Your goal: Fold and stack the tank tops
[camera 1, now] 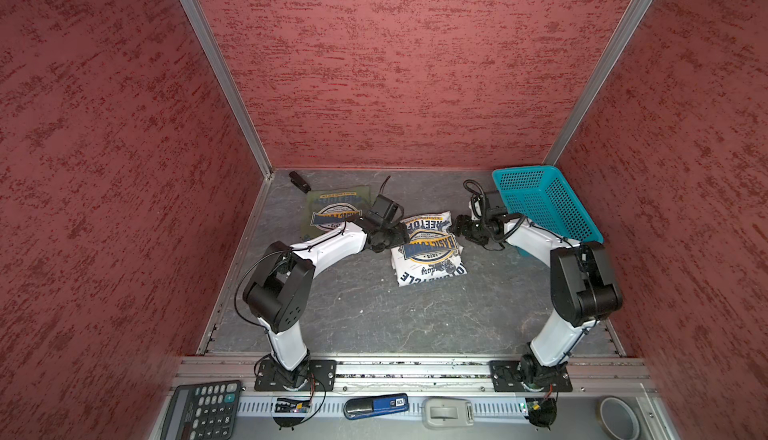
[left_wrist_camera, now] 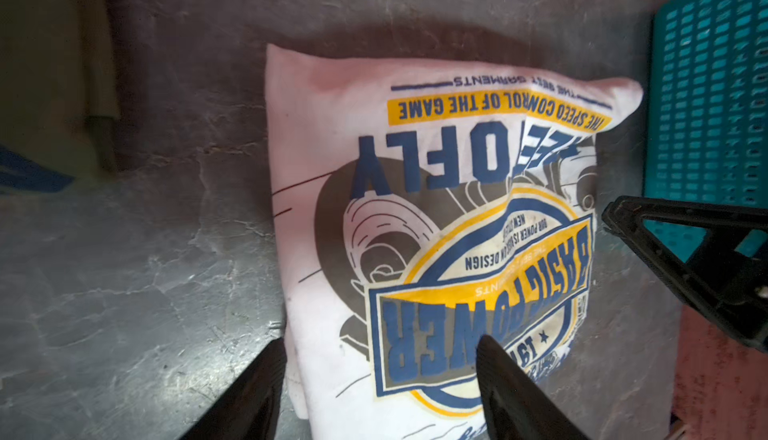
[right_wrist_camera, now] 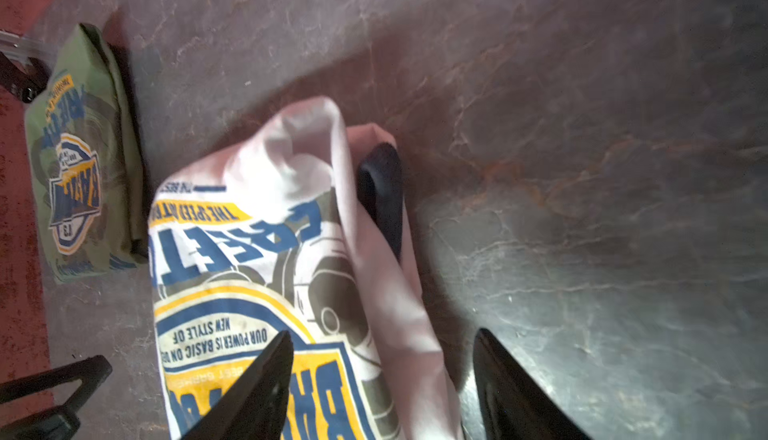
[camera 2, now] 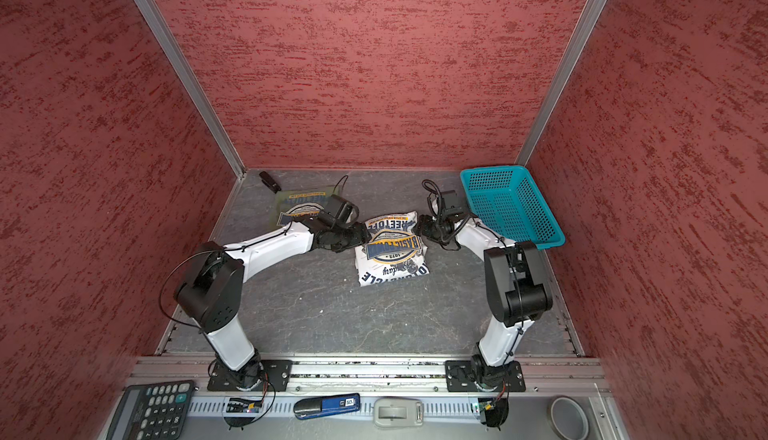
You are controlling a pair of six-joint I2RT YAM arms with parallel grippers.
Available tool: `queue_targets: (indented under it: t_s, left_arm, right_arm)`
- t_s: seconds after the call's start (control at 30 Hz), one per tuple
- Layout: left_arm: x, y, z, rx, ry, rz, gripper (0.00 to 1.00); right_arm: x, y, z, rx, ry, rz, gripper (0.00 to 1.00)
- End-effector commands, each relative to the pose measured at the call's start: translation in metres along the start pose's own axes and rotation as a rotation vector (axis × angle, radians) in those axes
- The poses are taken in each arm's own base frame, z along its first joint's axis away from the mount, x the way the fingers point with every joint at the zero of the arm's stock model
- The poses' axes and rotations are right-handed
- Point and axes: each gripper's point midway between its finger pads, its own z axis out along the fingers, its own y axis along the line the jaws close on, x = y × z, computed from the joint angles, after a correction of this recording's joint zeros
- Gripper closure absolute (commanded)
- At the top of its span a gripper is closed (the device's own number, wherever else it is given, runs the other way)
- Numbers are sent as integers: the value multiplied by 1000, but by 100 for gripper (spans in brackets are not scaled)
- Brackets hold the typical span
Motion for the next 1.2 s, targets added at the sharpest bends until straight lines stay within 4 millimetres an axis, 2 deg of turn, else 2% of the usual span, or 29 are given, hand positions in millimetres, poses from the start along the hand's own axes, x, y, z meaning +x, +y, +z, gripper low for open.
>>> queue_targets:
  t_s: [0.0, 0.13, 0.27, 0.4, 0.5, 0.6, 0.77, 0.97, 1.07, 1.17]
  left_arm:
    - [-24, -47, -3, 98, -83, 120, 34]
    - [-31, -87, 13, 215, -55, 149, 40]
    - [-33, -117, 37, 290, -7, 159, 42]
    - [-36, -135, 70, 337, 47, 151, 44]
    - [-39, -142, 92, 353, 67, 142, 46]
    - [-49, -137, 111, 323, 47, 131, 50]
    - [-73, -116, 138, 272, 11, 72, 50]
    - [-78, -97, 161, 247, 33, 25, 50]
    - [-84, -94, 155, 249, 35, 18, 48]
    - [-97, -105, 125, 266, 17, 44, 41]
  right_arm:
    - [-5, 10, -16, -13, -79, -29, 31]
    - [18, 11, -20, -74, -71, -6, 32]
    - [37, 12, -17, -135, -52, 18, 36]
    - [43, 6, -7, -123, -43, 19, 38]
    - [43, 6, -2, -123, -41, 6, 40]
    - [50, 6, 4, -132, -20, 3, 51]
    - [67, -1, 11, -116, 18, 10, 71]
    - [90, -12, 13, -115, 57, 24, 85]
    - [99, -16, 12, -111, 77, 34, 87]
    - [100, -15, 2, -110, 67, 29, 77]
